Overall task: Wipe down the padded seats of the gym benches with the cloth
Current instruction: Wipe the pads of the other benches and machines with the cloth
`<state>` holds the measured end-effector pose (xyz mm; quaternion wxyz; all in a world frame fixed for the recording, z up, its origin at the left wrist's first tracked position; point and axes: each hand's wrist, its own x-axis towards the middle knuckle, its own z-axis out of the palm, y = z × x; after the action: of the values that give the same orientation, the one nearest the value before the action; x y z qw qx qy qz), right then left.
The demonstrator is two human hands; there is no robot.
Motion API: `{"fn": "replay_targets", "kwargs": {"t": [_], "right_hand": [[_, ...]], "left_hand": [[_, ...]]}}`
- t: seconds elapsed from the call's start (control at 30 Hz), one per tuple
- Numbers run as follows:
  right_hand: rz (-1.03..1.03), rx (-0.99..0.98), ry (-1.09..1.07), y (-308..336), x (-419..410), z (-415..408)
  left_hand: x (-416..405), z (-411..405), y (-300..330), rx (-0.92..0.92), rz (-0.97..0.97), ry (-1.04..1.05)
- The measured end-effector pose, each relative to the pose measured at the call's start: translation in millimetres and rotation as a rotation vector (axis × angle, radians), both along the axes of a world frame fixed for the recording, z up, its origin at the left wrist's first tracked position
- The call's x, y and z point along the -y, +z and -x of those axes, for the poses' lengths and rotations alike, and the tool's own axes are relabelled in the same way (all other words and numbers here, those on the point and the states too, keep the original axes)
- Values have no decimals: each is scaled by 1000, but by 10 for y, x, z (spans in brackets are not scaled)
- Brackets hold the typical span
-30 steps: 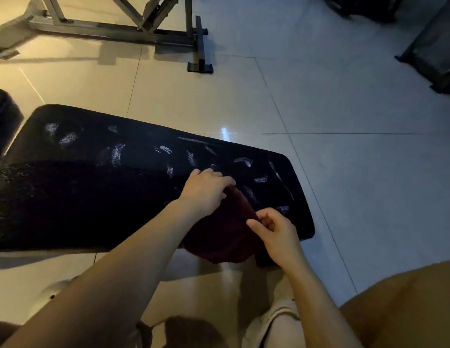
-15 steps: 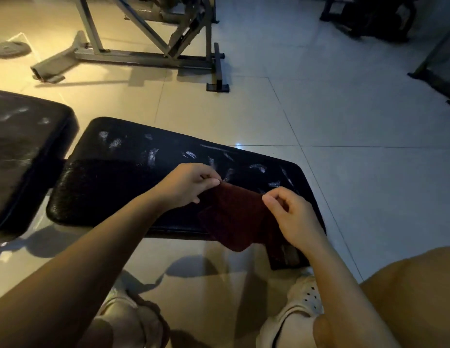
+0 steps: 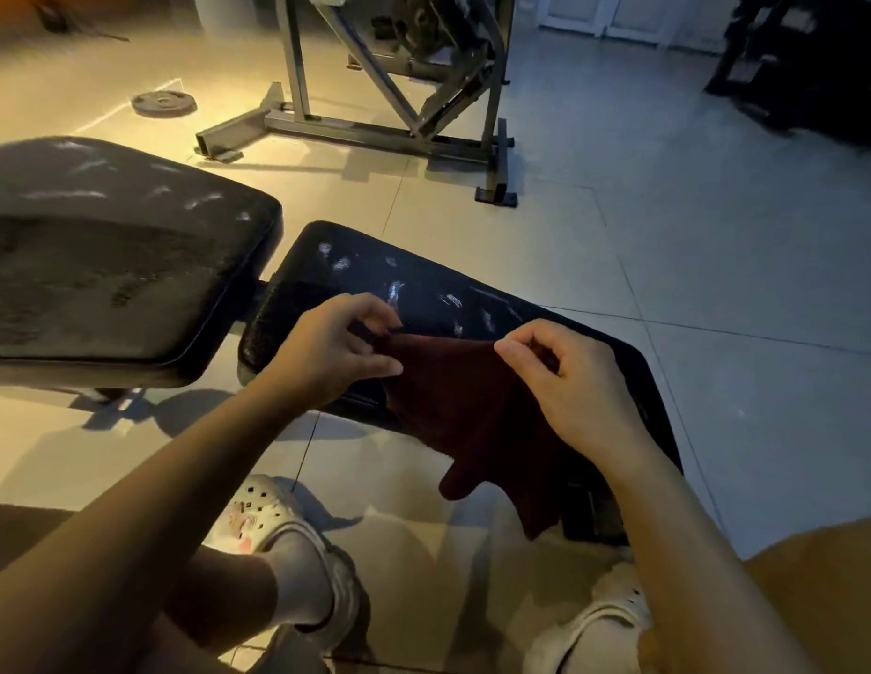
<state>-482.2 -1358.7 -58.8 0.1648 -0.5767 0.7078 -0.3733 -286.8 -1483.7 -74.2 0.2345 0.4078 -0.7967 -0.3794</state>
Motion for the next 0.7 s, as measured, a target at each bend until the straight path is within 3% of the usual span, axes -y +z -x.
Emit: {"fn": "replay_targets", "kwargs": {"t": [0.13, 0.23, 0.4, 0.57, 0.7], "right_hand": [[-104, 21, 64, -49, -44, 3], [-163, 27, 96, -93, -78, 23], [-75, -127, 17, -140, -87, 24], [-198, -227, 33, -286, -157, 25], [-227, -100, 111, -476, -174, -121]], "left_hand": [[5, -135, 23, 105, 220, -69], [0, -172, -7, 161, 277, -93], [-21, -203, -39, 143, 158, -118], [-61, -277, 27, 135, 77, -181], [-57, -282, 62, 103, 148, -78]]}}
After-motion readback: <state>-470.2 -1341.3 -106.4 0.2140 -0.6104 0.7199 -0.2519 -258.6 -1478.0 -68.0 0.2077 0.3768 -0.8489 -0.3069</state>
